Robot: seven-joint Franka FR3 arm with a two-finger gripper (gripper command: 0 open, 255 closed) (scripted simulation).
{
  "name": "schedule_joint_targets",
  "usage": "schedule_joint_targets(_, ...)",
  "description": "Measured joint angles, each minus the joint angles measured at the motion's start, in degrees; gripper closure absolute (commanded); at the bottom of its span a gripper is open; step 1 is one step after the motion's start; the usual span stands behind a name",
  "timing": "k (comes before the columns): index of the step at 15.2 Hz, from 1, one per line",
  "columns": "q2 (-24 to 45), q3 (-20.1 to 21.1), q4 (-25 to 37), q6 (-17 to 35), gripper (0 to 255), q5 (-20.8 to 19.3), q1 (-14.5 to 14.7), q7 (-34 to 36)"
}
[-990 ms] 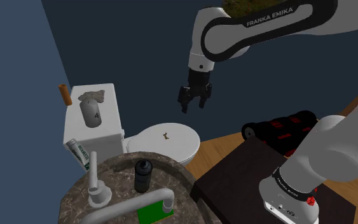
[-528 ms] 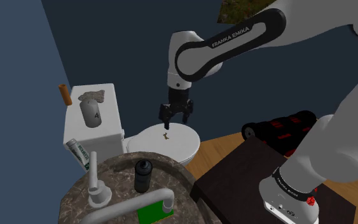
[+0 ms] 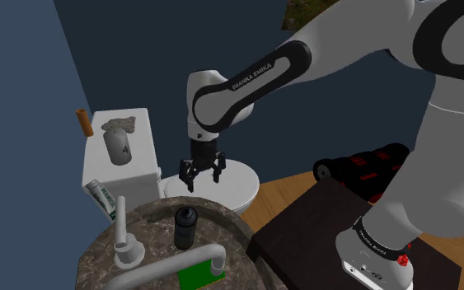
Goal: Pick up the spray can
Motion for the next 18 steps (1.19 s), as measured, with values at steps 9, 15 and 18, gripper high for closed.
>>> schedule_joint_targets(9,15.62,0.96,12.13,0.97,0,-0.52,4.36,3.43)
schedule_joint_targets(15,19.38,0.51,13.02,3.66,0,-0.96,4.97,2.97)
schedule_joint_targets(18,19.69,0.46,13.11,3.93,255,-1.01,5.02,2.94)
